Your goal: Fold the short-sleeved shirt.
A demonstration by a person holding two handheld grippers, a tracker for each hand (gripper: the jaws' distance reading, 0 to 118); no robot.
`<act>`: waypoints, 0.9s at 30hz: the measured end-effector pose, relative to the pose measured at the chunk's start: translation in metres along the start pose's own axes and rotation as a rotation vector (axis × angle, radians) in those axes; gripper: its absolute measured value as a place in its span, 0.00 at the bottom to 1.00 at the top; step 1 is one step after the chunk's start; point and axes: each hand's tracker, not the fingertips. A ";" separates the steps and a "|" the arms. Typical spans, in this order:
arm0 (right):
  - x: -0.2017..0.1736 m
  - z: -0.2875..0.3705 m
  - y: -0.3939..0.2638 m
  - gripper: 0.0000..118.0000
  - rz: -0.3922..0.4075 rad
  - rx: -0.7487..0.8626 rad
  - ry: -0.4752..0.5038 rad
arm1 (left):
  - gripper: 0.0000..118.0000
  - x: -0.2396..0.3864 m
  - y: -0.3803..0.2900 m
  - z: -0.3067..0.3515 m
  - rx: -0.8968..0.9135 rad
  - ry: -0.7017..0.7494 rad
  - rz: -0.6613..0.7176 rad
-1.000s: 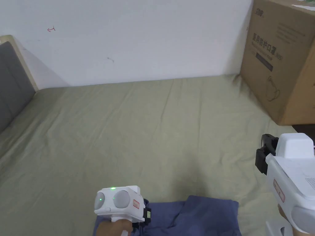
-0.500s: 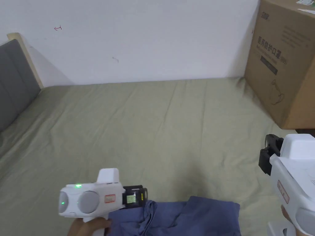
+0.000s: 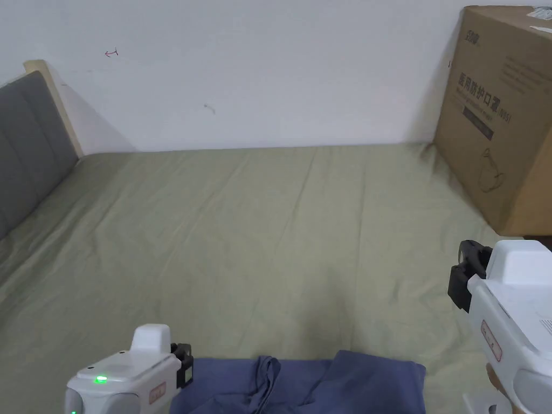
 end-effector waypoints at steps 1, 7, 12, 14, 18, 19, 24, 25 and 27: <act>0.000 0.000 0.000 0.00 0.000 -0.002 0.000 | 0.00 0.004 -0.004 -0.006 -0.021 0.003 -0.015; 0.005 0.003 -0.002 0.00 0.003 -0.006 -0.008 | 0.00 0.037 -0.042 -0.048 -0.176 -0.048 -0.075; 0.012 0.005 -0.004 0.00 0.005 -0.011 -0.025 | 0.00 0.077 -0.061 -0.048 -0.211 -0.127 -0.122; 0.016 0.005 -0.005 0.00 0.002 -0.014 -0.030 | 0.00 0.092 -0.066 -0.049 -0.214 -0.143 -0.132; 0.020 0.006 -0.006 0.00 -0.001 -0.019 -0.039 | 0.00 0.109 -0.067 -0.057 -0.227 -0.152 -0.118; 0.020 0.007 -0.007 0.00 0.001 -0.021 -0.041 | 0.00 0.111 -0.066 -0.060 -0.231 -0.156 -0.108; 0.022 0.008 -0.007 0.00 0.003 -0.025 -0.046 | 0.00 0.103 -0.057 -0.054 -0.225 -0.175 -0.033; 0.023 0.008 -0.006 0.00 0.003 -0.026 -0.046 | 0.00 0.097 -0.051 -0.047 -0.201 -0.202 0.016; 0.023 0.007 -0.004 0.00 0.006 -0.023 -0.049 | 0.00 0.081 -0.032 -0.031 -0.144 -0.250 0.096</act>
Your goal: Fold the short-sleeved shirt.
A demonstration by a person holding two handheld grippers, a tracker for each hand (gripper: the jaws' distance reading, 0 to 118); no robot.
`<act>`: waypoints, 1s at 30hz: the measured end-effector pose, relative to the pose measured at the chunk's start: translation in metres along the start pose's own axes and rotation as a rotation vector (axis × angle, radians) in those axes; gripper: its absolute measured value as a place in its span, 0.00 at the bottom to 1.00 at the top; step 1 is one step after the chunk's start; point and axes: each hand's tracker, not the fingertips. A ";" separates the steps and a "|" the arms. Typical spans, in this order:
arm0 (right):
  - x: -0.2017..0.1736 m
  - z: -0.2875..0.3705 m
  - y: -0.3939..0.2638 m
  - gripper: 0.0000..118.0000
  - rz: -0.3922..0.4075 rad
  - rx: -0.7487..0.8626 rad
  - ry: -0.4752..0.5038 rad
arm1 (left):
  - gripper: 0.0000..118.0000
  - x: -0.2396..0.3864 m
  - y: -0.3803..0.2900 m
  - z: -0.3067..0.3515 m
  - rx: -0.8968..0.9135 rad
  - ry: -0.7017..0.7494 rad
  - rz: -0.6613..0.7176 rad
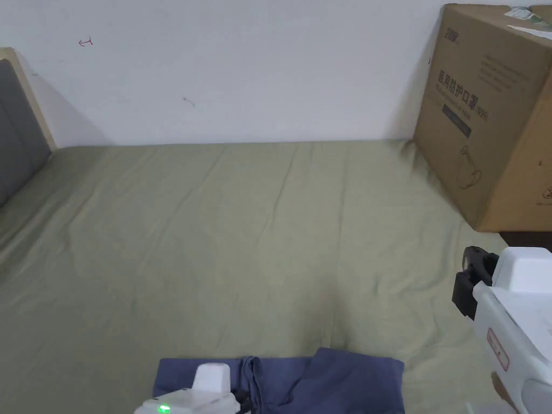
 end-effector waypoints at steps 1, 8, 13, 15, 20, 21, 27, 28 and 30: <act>0.000 -0.001 0.001 0.00 0.001 0.002 -0.001 | 0.00 -0.006 0.009 0.011 0.025 -0.019 0.024; -0.011 -0.007 0.005 0.00 -0.002 0.008 0.015 | 0.00 -0.098 0.056 0.056 0.059 -0.232 0.322; -0.020 -0.013 0.004 0.00 0.003 -0.004 0.041 | 0.18 -0.156 0.057 0.054 -0.005 -0.206 0.392; -0.023 -0.016 0.003 0.00 0.004 -0.008 0.051 | 0.59 -0.171 0.052 0.046 -0.065 -0.165 0.409; -0.029 -0.022 0.002 0.00 0.014 -0.024 0.053 | 0.96 -0.188 0.031 0.026 -0.106 -0.151 0.415; -0.030 -0.023 0.002 0.00 0.016 -0.026 0.052 | 0.95 -0.190 0.028 0.022 -0.115 -0.156 0.424; -0.032 -0.027 -0.001 0.00 0.035 -0.045 0.049 | 0.42 -0.187 0.012 -0.003 -0.160 -0.167 0.417; -0.031 -0.027 -0.002 0.00 0.035 -0.048 0.048 | 0.37 -0.184 0.010 -0.007 -0.178 -0.133 0.381; -0.031 -0.027 -0.004 0.00 0.034 -0.055 0.045 | 0.17 -0.182 0.008 -0.009 -0.164 -0.132 0.373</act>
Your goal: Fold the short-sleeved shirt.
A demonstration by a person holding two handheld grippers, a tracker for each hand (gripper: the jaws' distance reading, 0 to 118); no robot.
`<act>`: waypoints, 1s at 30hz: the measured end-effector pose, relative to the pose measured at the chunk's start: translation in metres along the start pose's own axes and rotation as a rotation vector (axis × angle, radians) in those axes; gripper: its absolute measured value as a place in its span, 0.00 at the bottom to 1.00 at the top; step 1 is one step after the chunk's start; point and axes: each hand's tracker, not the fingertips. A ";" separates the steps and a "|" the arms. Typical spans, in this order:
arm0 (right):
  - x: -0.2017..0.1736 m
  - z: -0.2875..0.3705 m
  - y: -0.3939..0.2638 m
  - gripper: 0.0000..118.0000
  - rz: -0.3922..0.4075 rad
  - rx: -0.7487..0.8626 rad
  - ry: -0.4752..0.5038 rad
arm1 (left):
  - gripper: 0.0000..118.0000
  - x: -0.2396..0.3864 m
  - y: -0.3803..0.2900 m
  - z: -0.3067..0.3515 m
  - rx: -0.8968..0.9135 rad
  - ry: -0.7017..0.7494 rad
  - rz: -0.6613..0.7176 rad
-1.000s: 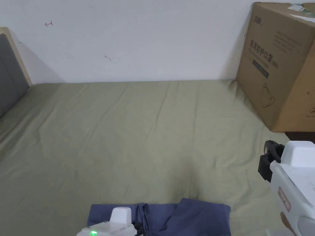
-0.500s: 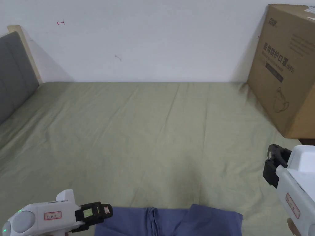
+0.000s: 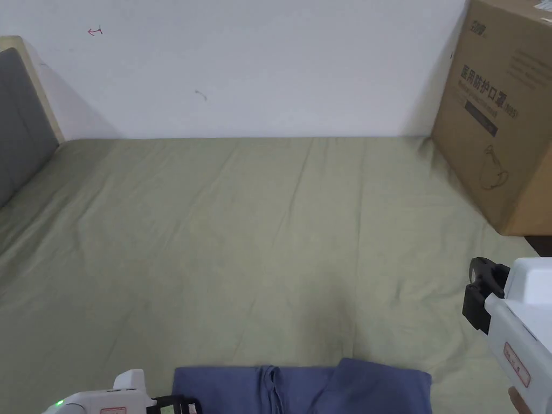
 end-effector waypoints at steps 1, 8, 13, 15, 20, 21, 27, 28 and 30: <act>0.001 0.000 -0.001 0.00 0.000 -0.003 -0.002 | 0.13 -0.001 0.000 0.000 0.000 -0.006 0.002; 0.001 0.000 0.003 0.00 0.003 -0.006 -0.003 | 0.09 0.028 0.000 0.023 0.039 0.041 -0.092; -0.003 0.004 0.011 0.00 -0.001 0.024 0.014 | 0.08 0.033 0.010 0.062 0.076 0.099 -0.146; -0.004 0.006 0.013 0.00 0.000 0.031 0.021 | 0.08 0.027 0.015 0.083 0.094 0.146 -0.143; -0.004 0.011 0.013 0.00 -0.004 0.047 0.035 | 0.08 0.035 0.019 0.131 0.116 0.270 -0.146; -0.004 0.011 0.012 0.00 -0.005 0.048 0.037 | 0.08 0.043 0.020 0.133 0.101 0.310 -0.152; 0.002 0.015 0.010 0.00 -0.018 0.051 0.040 | 0.08 0.115 0.022 0.129 0.089 0.279 -0.165; 0.003 0.015 0.010 0.00 -0.021 0.052 0.038 | 0.08 0.132 0.023 0.124 0.082 0.263 -0.200; 0.007 0.017 0.010 0.00 -0.022 0.054 0.034 | 0.08 0.164 0.019 0.110 0.058 0.221 -0.268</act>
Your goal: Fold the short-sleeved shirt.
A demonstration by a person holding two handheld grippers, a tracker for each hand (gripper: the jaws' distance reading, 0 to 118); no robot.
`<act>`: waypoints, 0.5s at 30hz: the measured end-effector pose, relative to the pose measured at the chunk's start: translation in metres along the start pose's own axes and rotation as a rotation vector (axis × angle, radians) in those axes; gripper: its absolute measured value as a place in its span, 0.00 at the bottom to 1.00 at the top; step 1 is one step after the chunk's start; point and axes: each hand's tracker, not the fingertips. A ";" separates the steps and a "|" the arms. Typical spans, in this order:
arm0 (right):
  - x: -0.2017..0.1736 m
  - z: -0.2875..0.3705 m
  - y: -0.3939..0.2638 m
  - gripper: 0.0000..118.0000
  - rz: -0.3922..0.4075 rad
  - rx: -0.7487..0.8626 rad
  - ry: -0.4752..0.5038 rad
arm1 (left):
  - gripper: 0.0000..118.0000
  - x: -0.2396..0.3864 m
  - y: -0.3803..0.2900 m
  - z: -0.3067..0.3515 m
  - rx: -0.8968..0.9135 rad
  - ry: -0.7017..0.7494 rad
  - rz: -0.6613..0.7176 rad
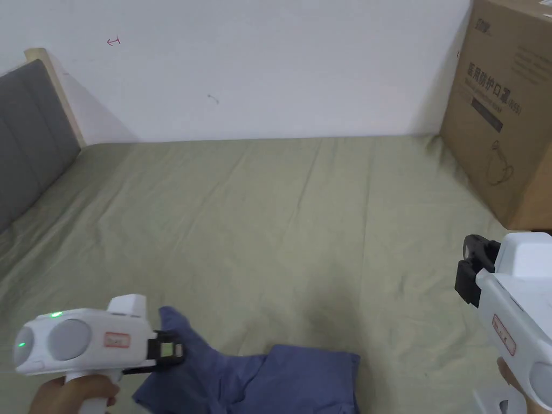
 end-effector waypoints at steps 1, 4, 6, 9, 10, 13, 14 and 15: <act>0.002 0.001 0.000 0.00 0.000 0.000 -0.003 | 0.08 0.015 0.002 -0.004 -0.009 -0.027 -0.012; 0.010 0.004 -0.001 0.00 -0.006 0.003 -0.015 | 0.08 0.046 0.010 -0.033 -0.033 -0.100 -0.077; 0.016 0.006 -0.002 0.00 -0.008 0.003 -0.025 | 0.08 0.073 0.010 -0.053 -0.061 -0.120 -0.114; 0.024 0.008 -0.004 0.00 -0.008 0.001 -0.042 | 0.08 0.113 0.005 -0.087 -0.118 -0.139 -0.178; 0.026 0.009 -0.004 0.00 -0.007 -0.001 -0.046 | 0.08 0.123 0.002 -0.099 -0.138 -0.145 -0.201; 0.032 0.010 -0.008 0.00 -0.011 -0.008 -0.060 | 0.08 0.149 -0.013 -0.141 -0.204 -0.105 -0.248; 0.033 0.010 -0.009 0.00 -0.012 -0.011 -0.065 | 0.08 0.155 -0.019 -0.155 -0.223 -0.083 -0.244; 0.035 0.010 -0.009 0.00 -0.012 -0.014 -0.067 | 0.08 0.159 -0.025 -0.169 -0.242 -0.062 -0.252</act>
